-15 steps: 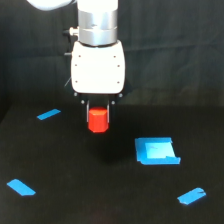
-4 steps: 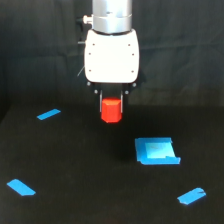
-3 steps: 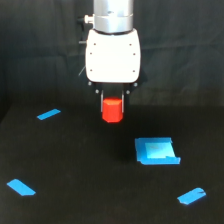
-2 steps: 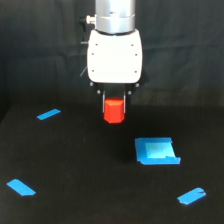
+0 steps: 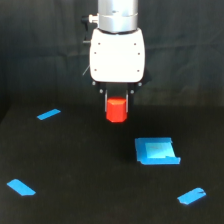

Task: Pick up the red object from the table

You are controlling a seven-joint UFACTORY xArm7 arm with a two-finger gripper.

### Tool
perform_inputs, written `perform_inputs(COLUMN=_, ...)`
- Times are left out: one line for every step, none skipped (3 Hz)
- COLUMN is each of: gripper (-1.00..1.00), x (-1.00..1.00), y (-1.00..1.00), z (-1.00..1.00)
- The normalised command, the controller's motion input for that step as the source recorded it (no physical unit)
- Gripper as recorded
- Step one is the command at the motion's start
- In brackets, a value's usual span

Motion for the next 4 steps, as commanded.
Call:
perform_inputs(gripper=-0.99, x=0.06, y=0.09, z=0.17)
perform_inputs(gripper=-0.96, x=0.02, y=0.1, z=0.12)
perform_inputs(gripper=-0.97, x=0.09, y=0.0, z=0.08)
perform_inputs(gripper=-0.98, x=-0.01, y=-0.04, z=0.17)
